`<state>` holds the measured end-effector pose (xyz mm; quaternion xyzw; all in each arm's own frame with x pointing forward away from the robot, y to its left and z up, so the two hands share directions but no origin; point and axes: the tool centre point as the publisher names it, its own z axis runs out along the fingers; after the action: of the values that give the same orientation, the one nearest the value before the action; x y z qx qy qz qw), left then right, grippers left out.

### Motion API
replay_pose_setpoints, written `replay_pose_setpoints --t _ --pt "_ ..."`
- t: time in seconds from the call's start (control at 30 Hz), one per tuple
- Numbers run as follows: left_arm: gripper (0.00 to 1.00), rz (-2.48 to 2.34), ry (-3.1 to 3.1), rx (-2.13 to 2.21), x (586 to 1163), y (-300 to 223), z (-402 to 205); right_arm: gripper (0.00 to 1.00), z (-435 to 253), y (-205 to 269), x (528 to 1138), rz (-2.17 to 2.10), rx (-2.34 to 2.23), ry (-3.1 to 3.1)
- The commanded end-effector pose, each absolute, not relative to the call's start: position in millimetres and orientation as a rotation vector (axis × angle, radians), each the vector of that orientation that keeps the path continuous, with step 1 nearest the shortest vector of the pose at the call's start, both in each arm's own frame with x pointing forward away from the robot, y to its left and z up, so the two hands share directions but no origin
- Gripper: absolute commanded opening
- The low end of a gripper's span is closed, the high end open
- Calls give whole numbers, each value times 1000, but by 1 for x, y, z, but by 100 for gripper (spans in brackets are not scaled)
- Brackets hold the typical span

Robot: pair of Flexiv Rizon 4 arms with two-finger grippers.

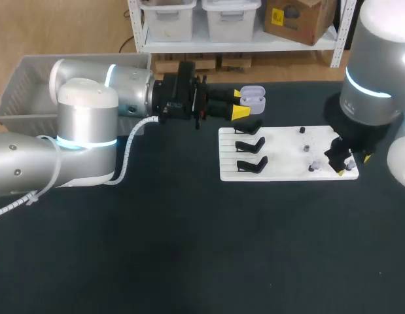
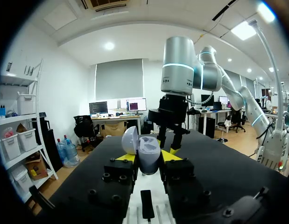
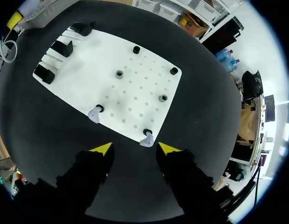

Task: Pick up each earbud case from the left stands, insert the matching earbuds, close the lid, and place the case in the box.

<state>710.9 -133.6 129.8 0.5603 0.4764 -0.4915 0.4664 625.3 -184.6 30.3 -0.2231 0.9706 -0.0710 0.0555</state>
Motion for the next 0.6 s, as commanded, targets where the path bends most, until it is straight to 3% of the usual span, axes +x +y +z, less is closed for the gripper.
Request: replay_pose_setpoints --t 0.03,0.23,0.6 --pt "0 -1203 1167 1372 710 -133 129 47 25 -189 626 -222 -664 2934" --pt "0 -1203 1167 1372 710 -133 129 39 23 -191 628 -234 -662 2921" --pt "0 -1203 1167 1372 710 -133 129 36 19 -191 633 -233 -673 2908"
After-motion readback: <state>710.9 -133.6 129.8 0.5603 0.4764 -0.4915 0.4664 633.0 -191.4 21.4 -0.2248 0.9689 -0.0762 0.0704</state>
